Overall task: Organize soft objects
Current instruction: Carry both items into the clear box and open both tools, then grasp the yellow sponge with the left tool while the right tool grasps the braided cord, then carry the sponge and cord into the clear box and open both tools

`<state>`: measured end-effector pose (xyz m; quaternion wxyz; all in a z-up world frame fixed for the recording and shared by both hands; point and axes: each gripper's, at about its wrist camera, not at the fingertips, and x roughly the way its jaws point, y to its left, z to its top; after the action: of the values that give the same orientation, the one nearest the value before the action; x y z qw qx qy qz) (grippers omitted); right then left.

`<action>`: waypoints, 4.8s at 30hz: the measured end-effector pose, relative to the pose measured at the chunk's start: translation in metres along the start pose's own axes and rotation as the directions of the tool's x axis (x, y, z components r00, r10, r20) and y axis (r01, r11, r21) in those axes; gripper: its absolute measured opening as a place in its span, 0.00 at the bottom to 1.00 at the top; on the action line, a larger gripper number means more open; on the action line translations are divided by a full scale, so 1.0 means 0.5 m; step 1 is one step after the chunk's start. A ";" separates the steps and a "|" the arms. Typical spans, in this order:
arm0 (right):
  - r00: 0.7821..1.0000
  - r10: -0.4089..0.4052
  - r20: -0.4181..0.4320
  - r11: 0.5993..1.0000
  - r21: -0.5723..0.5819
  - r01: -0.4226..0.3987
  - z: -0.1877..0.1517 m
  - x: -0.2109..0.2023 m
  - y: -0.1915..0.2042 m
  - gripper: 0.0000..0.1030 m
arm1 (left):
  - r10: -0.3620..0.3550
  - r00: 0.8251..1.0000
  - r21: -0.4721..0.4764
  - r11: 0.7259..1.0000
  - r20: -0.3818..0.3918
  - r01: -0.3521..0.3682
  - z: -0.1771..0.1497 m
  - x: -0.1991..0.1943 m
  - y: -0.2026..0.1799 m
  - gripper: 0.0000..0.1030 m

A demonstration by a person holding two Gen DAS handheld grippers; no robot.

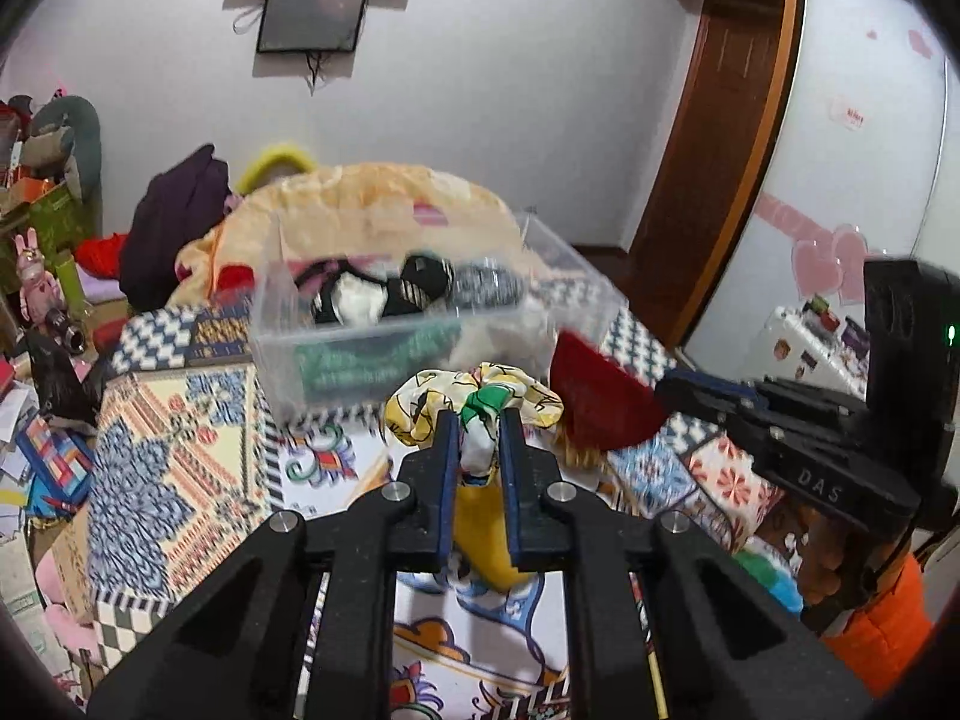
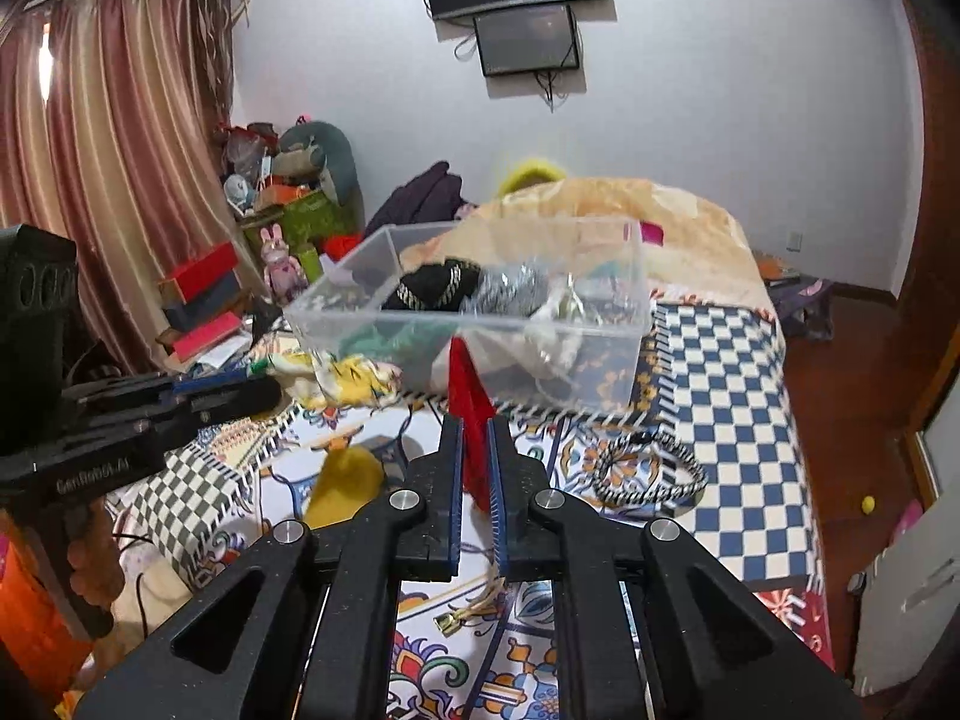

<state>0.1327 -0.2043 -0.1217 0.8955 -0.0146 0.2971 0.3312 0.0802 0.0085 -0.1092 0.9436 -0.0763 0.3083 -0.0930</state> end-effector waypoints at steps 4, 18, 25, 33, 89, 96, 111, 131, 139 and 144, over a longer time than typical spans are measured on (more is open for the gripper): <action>1.000 -0.018 -0.007 1.000 -0.016 0.018 0.005 0.006 0.003 0.07 | 0.012 0.999 0.006 1.000 0.040 -0.013 0.021 -0.018 0.002 0.12; 0.976 -0.013 -0.218 1.000 -0.006 0.012 -0.025 0.159 0.005 0.44 | 0.056 0.997 -0.037 0.998 0.049 -0.054 0.022 -0.029 0.046 0.12; 0.976 0.014 -0.216 1.000 0.008 -0.012 -0.036 0.160 0.004 0.20 | 0.087 0.995 -0.031 0.996 0.057 -0.085 0.028 -0.025 0.052 0.12; 0.996 -0.006 -0.084 1.000 -0.012 0.005 0.024 0.075 0.001 0.19 | 0.109 0.987 -0.055 0.993 0.114 -0.104 0.071 -0.028 0.066 0.12; 0.985 -0.166 0.048 0.986 0.017 0.165 0.158 0.048 -0.048 0.63 | 0.113 0.990 -0.045 0.993 0.079 -0.110 0.150 0.070 0.045 0.62; 0.973 -0.222 0.061 0.975 -0.014 0.223 0.130 0.021 -0.062 0.80 | 0.121 0.987 -0.028 0.993 0.109 -0.119 0.130 0.031 0.029 0.82; 0.943 -0.240 -0.229 0.970 -0.029 0.239 -0.020 0.148 -0.131 0.79 | 0.083 0.993 -0.019 0.996 -0.080 -0.085 0.004 0.104 0.000 0.83; 0.964 -0.189 -0.185 0.982 -0.039 0.185 -0.050 0.130 -0.096 0.13 | 0.029 0.982 -0.070 0.997 -0.187 -0.043 -0.096 0.115 0.000 0.42; 0.981 -0.155 -0.114 0.988 -0.040 0.151 -0.025 0.093 -0.075 0.13 | 0.054 0.991 -0.069 0.996 -0.123 -0.063 -0.063 0.073 0.014 0.39; 0.990 -0.134 -0.044 0.990 -0.057 0.131 0.005 0.064 -0.051 0.13 | 0.073 0.995 -0.058 0.995 -0.063 -0.077 -0.025 0.043 0.024 0.39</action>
<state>0.1685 -0.2049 -0.1412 0.9075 -0.0663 0.3077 0.2783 0.0911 0.0143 -0.1339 0.9339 -0.0901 0.3423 -0.0503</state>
